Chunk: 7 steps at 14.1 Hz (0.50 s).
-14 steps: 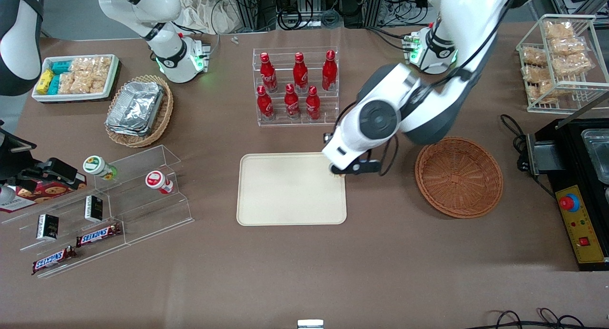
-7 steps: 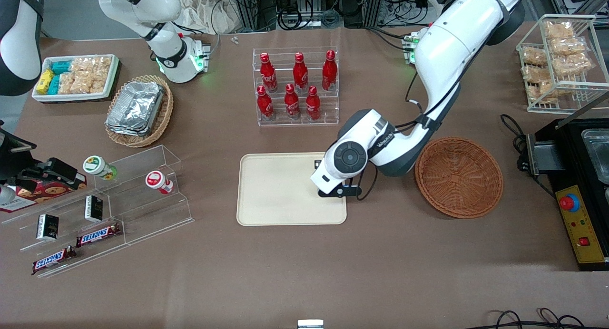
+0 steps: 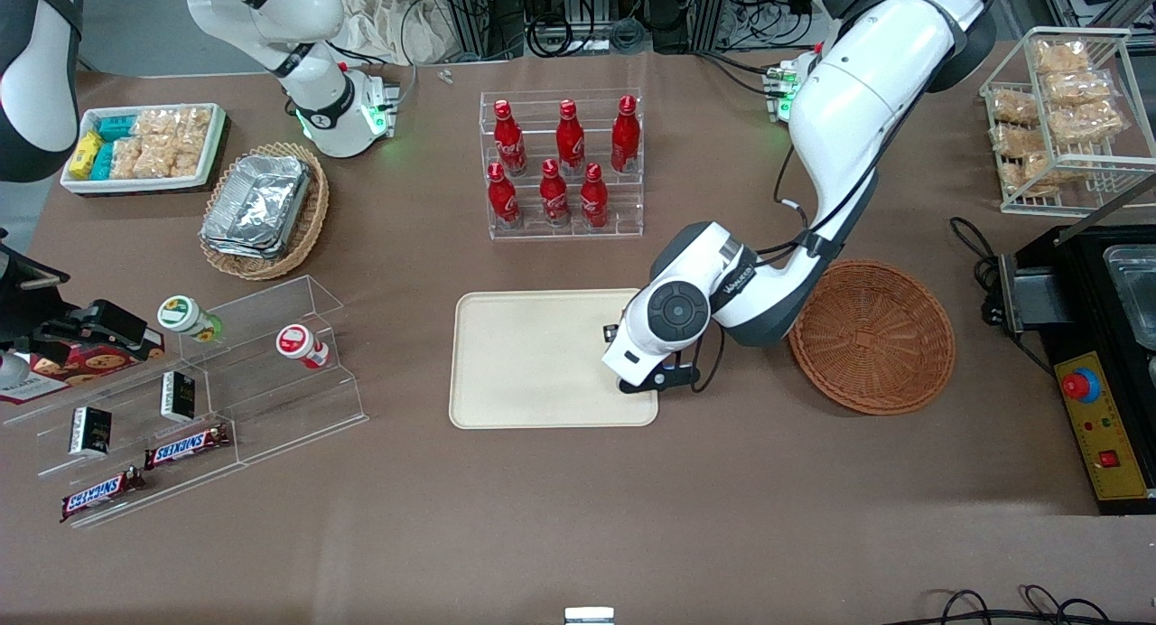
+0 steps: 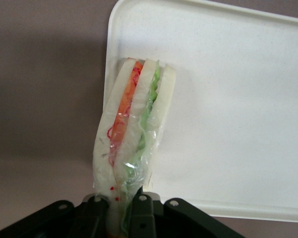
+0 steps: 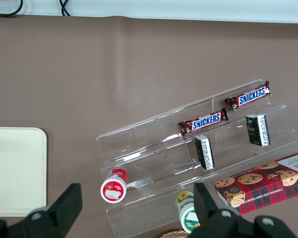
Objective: Place sandwich from basket to tray
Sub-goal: 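Lower the sandwich onto the cream tray and open the left gripper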
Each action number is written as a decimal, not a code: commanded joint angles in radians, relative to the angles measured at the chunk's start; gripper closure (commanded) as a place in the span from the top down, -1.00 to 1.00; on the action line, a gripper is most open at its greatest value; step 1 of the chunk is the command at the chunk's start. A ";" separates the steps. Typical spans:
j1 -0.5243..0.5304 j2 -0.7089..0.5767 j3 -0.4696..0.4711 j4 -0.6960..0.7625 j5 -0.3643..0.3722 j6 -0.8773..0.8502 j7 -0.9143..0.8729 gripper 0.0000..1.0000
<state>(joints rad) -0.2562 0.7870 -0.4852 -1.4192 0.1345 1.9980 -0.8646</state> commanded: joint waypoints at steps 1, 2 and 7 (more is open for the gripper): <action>-0.008 0.024 -0.003 0.032 0.022 0.018 -0.034 -0.89; -0.008 0.026 -0.003 0.032 0.022 0.019 -0.034 -0.59; -0.008 0.026 -0.003 0.032 0.024 0.019 -0.036 0.99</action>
<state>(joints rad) -0.2562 0.7953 -0.4851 -1.4183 0.1350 2.0151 -0.8756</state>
